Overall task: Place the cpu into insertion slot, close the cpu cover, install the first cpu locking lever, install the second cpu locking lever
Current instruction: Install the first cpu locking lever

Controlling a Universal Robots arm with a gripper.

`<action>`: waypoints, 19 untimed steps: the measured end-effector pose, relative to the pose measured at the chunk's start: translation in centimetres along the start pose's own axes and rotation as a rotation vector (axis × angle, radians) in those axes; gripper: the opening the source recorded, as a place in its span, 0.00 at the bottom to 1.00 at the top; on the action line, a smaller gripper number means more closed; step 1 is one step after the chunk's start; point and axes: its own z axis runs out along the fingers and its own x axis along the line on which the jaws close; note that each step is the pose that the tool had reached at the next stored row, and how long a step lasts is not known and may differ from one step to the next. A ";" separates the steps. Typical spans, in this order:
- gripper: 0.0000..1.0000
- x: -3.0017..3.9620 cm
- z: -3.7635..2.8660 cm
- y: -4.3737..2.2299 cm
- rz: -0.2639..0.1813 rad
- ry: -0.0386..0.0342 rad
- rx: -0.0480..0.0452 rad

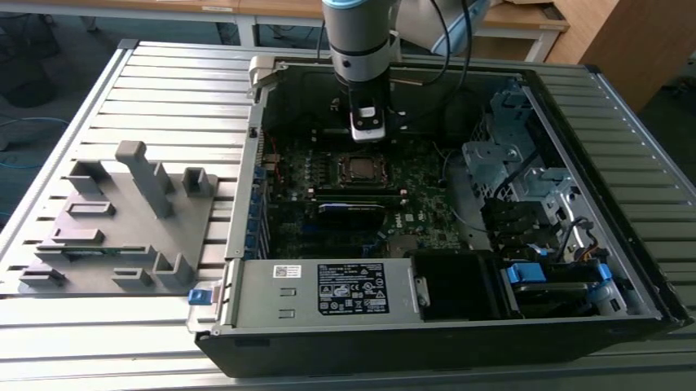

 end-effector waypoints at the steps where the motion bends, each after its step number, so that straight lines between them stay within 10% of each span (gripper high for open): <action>1: 0.10 0.01 0.01 0.02 0.002 -0.0004 0.0001; 19: 0.10 0.13 0.07 0.21 0.071 -0.0147 0.0071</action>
